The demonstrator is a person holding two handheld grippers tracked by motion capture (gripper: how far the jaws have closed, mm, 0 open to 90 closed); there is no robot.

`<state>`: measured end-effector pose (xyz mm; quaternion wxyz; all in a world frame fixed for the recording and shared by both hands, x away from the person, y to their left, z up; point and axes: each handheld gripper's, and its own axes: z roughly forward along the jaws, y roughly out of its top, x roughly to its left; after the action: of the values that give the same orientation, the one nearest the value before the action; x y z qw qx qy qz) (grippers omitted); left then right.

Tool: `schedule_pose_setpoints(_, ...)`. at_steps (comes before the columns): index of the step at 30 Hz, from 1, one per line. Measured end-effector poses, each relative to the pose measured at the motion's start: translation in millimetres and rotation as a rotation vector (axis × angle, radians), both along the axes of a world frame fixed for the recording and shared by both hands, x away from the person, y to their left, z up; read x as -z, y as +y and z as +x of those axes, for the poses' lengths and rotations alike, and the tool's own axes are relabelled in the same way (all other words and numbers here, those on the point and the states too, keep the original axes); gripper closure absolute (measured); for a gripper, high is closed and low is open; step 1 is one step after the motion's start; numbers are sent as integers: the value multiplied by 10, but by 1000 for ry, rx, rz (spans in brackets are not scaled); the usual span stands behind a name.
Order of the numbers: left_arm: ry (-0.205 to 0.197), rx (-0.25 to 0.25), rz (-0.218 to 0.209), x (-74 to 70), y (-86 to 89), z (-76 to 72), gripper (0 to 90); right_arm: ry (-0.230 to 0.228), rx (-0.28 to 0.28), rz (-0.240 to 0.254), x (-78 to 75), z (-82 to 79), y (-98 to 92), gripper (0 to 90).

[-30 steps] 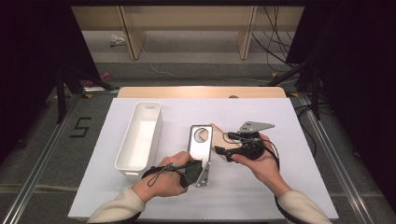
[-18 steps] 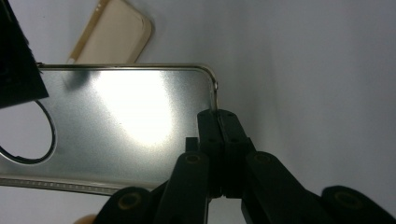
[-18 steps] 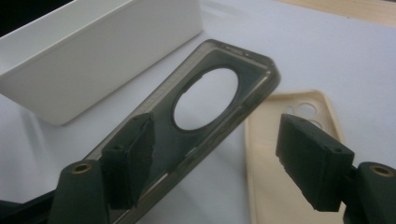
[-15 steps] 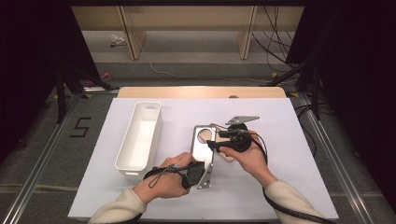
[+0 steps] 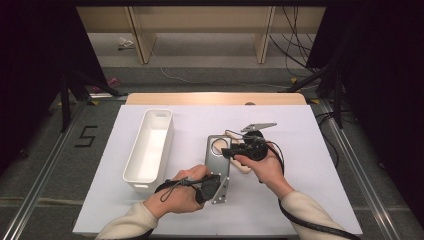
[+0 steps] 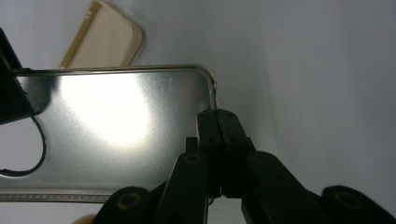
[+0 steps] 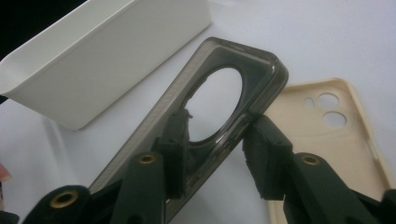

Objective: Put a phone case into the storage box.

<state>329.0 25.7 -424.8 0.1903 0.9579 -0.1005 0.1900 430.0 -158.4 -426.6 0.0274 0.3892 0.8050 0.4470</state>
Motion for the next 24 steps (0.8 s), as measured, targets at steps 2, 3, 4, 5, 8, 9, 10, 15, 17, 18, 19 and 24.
schedule_pose_setpoints(2,-1,5,-1,20,-5,3,891,10,2,15,-14,-10,0,652)
schedule_pose_setpoints(3,-1,5,-5,28,-6,6,891,14,2,20,-22,-14,0,664)
schedule_pose_setpoints(4,-1,9,-6,36,-6,11,891,18,4,27,-33,-22,3,674)
schedule_pose_setpoints(5,1,13,-6,43,-6,15,891,18,3,36,-44,-27,4,686)
schedule_pose_setpoints(8,4,13,-17,73,-7,21,890,28,12,55,-72,-46,6,712)
schedule_pose_setpoints(9,2,19,-9,74,-9,27,889,34,10,64,-80,-50,7,725)
schedule_pose_setpoints(10,0,17,-13,84,-11,28,889,37,11,69,-84,-54,6,731)
schedule_pose_setpoints(15,-11,9,-19,116,-4,50,888,55,19,119,-127,-82,0,781)
schedule_pose_setpoints(17,-9,5,-26,122,1,60,886,60,16,139,-155,-99,4,801)
schedule_pose_setpoints(18,-9,3,-31,125,4,65,885,63,15,149,-163,-104,4,807)
schedule_pose_setpoints(19,-13,-2,-35,124,9,69,885,68,11,163,-172,-109,2,814)
schedule_pose_setpoints(24,-2,-33,-97,119,38,88,880,68,13,203,-220,-126,-30,821)
